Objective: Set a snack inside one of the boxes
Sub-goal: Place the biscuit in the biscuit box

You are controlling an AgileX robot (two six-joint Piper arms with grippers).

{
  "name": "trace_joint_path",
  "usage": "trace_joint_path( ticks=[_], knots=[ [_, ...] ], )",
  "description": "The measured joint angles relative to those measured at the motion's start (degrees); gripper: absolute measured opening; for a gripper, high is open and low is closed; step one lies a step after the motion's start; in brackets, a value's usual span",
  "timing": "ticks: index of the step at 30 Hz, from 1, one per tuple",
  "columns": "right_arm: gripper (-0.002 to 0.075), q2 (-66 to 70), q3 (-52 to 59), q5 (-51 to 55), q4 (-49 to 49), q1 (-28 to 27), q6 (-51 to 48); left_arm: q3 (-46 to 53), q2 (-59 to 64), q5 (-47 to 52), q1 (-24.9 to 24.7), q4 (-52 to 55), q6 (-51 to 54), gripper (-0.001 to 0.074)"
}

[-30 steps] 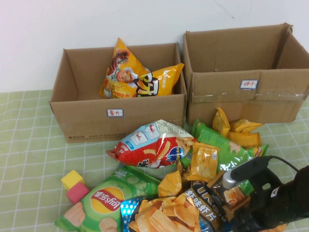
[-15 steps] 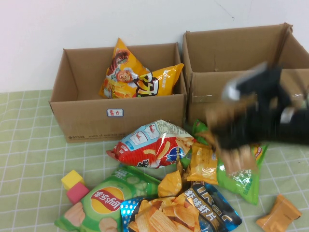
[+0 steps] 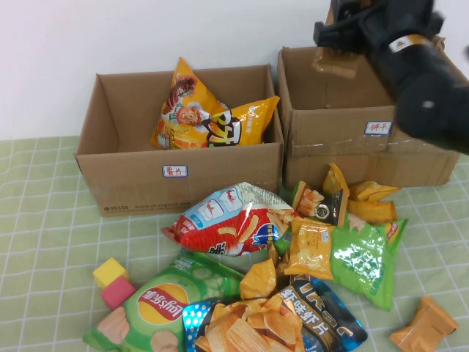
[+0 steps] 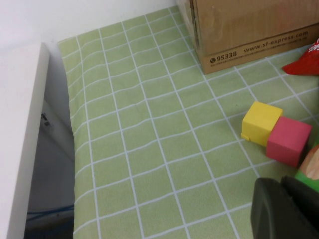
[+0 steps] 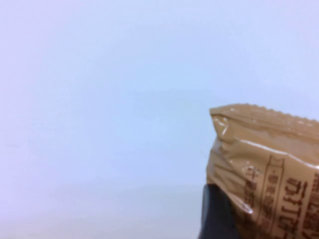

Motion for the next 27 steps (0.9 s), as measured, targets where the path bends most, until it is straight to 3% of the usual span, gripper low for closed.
trace_joint_path(
  ticks=[6, 13, 18, 23, 27],
  knots=[
    [0.0407, 11.9, -11.9, 5.4, 12.6, -2.1, 0.0, 0.0, 0.0, 0.0, 0.0, 0.0, 0.0, -0.0003],
    [0.0438, 15.5, -21.8, 24.8, 34.2, -5.4, -5.6, 0.0, 0.0, 0.0, 0.0, 0.0, 0.0, -0.0003],
    [0.0466, 15.5, -23.2, 26.2, 40.9, -5.9, -24.9, 0.0, 0.0, 0.0, 0.0, 0.0, -0.3, -0.0003],
    [0.0522, 15.5, -23.3, 24.4, 59.0, -5.9, -46.9, 0.0, 0.0, 0.0, 0.0, 0.0, -0.3, -0.0003],
    [0.0533, 15.3, -23.3, 19.8, 65.2, -5.8, -60.7, 0.0, 0.0, 0.0, 0.0, 0.0, -0.3, -0.0003]
  ],
)
